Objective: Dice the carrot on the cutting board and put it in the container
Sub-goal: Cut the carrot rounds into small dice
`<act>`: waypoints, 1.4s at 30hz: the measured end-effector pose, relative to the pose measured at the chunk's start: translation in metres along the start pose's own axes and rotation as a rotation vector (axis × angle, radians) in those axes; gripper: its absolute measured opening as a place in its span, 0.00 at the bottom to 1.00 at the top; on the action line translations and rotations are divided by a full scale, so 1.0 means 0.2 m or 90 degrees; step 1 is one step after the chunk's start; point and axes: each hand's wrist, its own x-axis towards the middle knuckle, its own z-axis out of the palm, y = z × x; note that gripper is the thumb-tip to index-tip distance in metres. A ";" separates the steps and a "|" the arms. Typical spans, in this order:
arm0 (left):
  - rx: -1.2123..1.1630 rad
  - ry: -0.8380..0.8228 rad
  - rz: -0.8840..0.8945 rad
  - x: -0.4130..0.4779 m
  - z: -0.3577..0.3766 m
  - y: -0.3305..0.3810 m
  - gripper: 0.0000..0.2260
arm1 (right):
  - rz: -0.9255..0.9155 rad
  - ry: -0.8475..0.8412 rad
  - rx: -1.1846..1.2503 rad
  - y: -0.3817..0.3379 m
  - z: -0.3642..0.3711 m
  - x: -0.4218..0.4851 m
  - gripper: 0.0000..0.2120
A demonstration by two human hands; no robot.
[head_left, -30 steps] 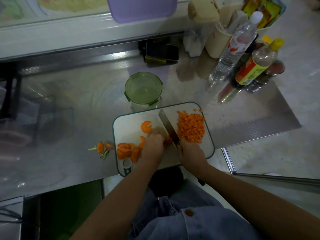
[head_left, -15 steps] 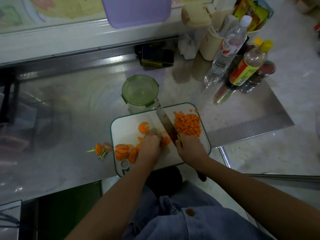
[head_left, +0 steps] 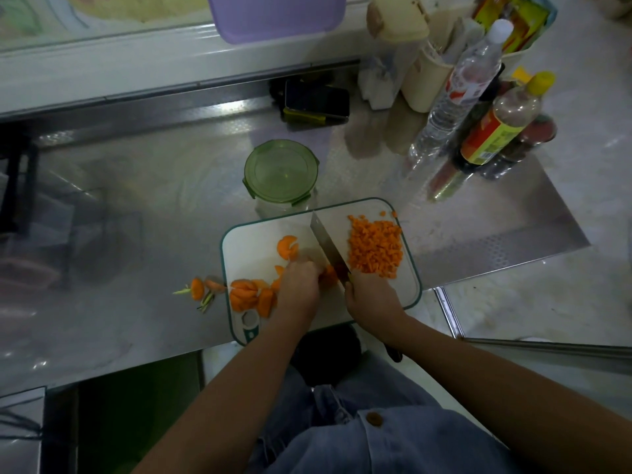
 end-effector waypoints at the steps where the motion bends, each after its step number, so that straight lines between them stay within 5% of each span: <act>1: -0.001 -0.004 -0.002 0.00 0.00 0.00 0.11 | -0.002 0.010 -0.002 0.00 0.01 0.00 0.08; 13: -0.048 -0.021 -0.030 -0.01 -0.04 0.01 0.10 | -0.085 0.054 0.013 -0.03 -0.11 0.00 0.08; 22: -0.077 -0.045 -0.090 0.02 -0.05 0.04 0.09 | -0.023 -0.008 -0.002 -0.04 -0.03 0.00 0.08; 42: -0.039 0.014 -0.040 -0.05 -0.08 0.02 0.09 | -0.102 0.012 -0.002 -0.03 -0.08 -0.01 0.08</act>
